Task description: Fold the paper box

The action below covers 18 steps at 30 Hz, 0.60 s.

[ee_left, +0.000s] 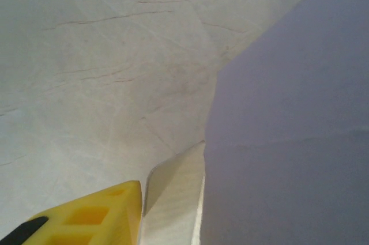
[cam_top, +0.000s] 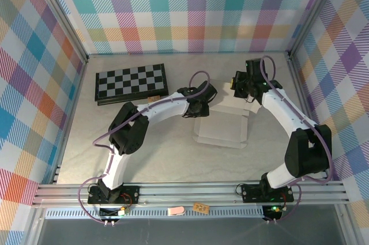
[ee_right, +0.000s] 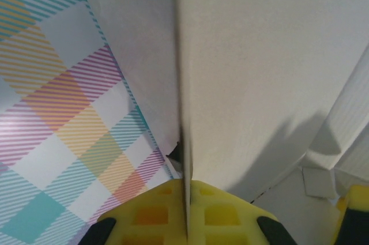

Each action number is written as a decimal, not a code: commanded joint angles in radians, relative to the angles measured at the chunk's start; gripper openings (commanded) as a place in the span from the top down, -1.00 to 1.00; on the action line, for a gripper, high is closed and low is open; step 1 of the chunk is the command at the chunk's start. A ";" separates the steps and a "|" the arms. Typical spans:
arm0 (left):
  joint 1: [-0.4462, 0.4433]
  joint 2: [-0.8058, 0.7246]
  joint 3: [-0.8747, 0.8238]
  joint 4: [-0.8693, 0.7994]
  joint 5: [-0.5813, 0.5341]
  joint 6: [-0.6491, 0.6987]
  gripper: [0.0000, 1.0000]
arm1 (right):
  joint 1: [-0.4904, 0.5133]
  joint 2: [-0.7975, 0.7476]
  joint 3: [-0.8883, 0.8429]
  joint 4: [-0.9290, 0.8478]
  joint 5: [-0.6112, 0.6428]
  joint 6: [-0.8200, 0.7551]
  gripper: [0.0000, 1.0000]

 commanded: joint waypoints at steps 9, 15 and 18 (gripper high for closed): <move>0.270 -0.560 -0.387 0.269 0.400 0.056 0.32 | 0.007 0.050 -0.077 0.260 -0.116 -0.257 1.00; 0.395 -0.443 -0.434 0.440 0.581 0.278 0.55 | -0.015 0.060 -0.098 0.280 -0.205 -0.357 1.00; 0.363 -0.386 -0.418 0.479 0.618 0.358 0.35 | -0.018 0.061 -0.126 0.310 -0.211 -0.352 1.00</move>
